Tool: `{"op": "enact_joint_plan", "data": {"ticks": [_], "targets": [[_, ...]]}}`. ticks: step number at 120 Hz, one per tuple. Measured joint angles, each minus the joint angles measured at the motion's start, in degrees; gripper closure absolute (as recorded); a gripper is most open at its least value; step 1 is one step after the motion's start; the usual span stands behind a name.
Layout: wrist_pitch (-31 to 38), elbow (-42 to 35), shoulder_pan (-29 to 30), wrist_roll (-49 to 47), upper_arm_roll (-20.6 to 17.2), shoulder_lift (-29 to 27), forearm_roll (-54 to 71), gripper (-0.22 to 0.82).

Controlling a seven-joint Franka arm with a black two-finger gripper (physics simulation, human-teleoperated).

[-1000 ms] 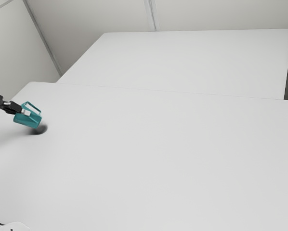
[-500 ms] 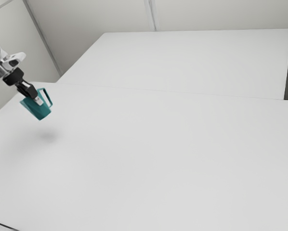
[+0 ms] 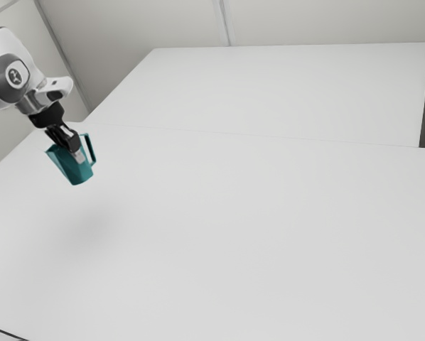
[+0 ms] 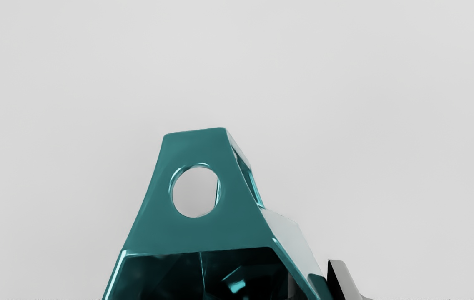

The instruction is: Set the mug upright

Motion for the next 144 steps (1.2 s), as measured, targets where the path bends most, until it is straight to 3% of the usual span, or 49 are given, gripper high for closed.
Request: {"op": "enact_joint_plan", "data": {"ticks": [28,96,144], "targets": [[4.55,-7.85,0.16,-9.77,-5.25,-3.05,5.05,0.78],[18.75,-19.73,-2.58,-32.52,-11.74,-2.06,11.8,0.78],[25.12,-22.55,-4.88,-44.47,-13.15,1.56,12.1,0.78]]}}
